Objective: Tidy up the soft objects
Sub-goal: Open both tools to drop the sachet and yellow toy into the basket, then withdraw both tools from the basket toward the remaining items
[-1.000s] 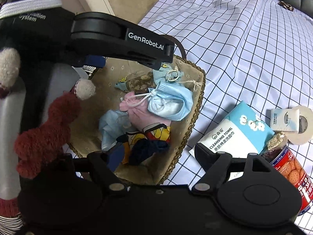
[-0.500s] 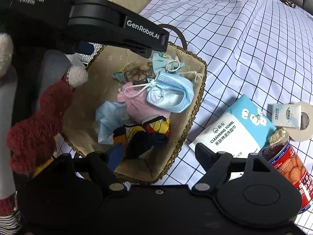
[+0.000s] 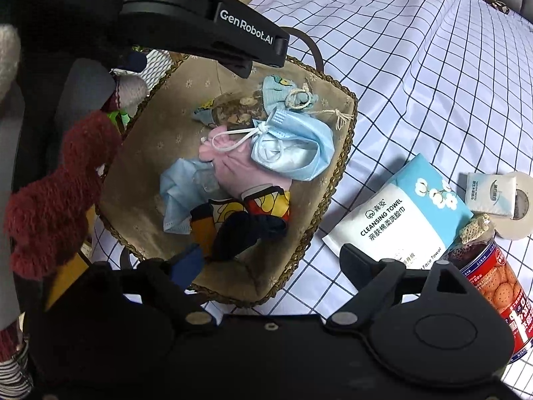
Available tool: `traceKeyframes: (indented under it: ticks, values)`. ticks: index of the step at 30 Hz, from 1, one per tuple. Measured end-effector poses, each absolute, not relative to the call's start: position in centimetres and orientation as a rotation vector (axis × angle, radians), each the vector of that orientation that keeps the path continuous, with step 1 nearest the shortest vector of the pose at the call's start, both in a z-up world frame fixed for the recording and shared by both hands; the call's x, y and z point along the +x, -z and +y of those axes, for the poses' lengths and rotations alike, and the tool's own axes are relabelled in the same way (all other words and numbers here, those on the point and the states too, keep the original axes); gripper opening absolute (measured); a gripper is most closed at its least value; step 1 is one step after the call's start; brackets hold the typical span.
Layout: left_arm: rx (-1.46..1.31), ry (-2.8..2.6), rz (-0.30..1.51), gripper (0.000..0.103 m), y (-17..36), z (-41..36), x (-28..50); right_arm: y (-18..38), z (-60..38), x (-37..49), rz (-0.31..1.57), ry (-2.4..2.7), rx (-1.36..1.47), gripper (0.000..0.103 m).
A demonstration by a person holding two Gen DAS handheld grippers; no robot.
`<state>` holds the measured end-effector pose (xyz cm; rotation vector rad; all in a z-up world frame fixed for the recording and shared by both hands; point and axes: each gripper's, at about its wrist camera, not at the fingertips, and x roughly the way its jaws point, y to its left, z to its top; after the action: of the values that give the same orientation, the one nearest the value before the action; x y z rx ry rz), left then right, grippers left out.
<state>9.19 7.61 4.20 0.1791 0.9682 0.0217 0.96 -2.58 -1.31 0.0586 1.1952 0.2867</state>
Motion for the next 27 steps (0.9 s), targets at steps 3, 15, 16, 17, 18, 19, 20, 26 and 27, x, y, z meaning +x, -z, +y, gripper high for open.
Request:
traceKeyframes:
  ticks: [3,15,16,17,18,19,20,26,27]
  values:
    - [0.178,-0.029,0.967,0.094,-4.2,7.6,9.2,1.3,-2.6,0.9,1.197,-0.284,0.056,0.093]
    - [0.187,-0.041,0.945,0.096,-4.5,6.0,9.0,1.4,-4.4,1.4,1.208,-0.237,0.091,0.101]
    - [0.189,-0.04,0.944,0.096,-4.5,5.8,9.0,1.4,-4.8,1.5,1.21,-0.231,0.097,0.101]
    - [0.191,-0.038,0.944,0.096,-4.5,5.6,9.0,1.5,-5.2,1.5,1.212,-0.221,0.102,0.102]
    - [0.193,-0.037,0.945,0.097,-4.5,5.3,9.0,1.5,-5.6,1.6,1.213,-0.21,0.107,0.102]
    - [0.196,-0.036,0.948,0.097,-4.5,5.1,9.0,1.6,-6.1,1.7,1.212,-0.197,0.109,0.102]
    - [0.197,-0.033,0.951,0.097,-4.5,5.0,9.1,1.6,-6.6,1.8,1.209,-0.182,0.107,0.102]
    - [0.198,-0.013,0.953,0.097,-4.4,3.4,9.0,2.0,-10.6,2.3,1.192,-0.082,0.128,0.102]
    - [0.2,-0.009,0.953,0.097,-4.3,3.1,9.0,2.1,-11.4,2.5,1.19,-0.059,0.135,0.102]
